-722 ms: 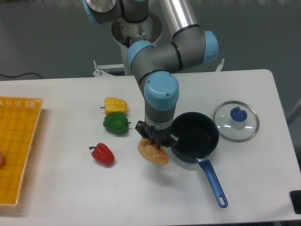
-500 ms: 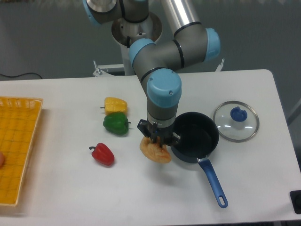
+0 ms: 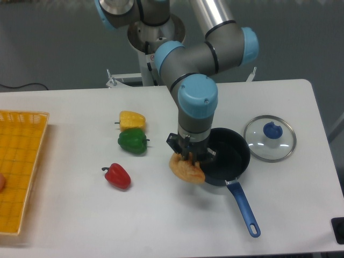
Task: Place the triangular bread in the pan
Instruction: 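Carry the held triangular bread slice over the dark blue pan and lower it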
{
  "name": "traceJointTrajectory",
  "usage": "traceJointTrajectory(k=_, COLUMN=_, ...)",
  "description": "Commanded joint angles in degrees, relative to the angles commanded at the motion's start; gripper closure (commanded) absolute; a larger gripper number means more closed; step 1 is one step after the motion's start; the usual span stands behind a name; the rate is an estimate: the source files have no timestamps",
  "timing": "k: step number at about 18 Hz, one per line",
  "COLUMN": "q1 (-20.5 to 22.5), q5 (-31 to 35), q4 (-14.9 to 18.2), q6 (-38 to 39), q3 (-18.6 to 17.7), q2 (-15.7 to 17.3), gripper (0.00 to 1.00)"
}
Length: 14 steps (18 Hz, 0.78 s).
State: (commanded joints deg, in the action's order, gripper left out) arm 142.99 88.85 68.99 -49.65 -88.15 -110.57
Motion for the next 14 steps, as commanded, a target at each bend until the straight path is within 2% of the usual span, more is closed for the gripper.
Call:
traceJointTrajectory(k=9, q1=1.32, q5=3.34, q4=-0.62, q6=-4.22, q3=-0.44, q2=-0.44, gripper=0.73)
traceJointTrajectory(k=14, q1=5.01, q5=3.61, q4=-0.79, q6=-10.54, q3=-2.02, q2=-0.61, gripper=0.73)
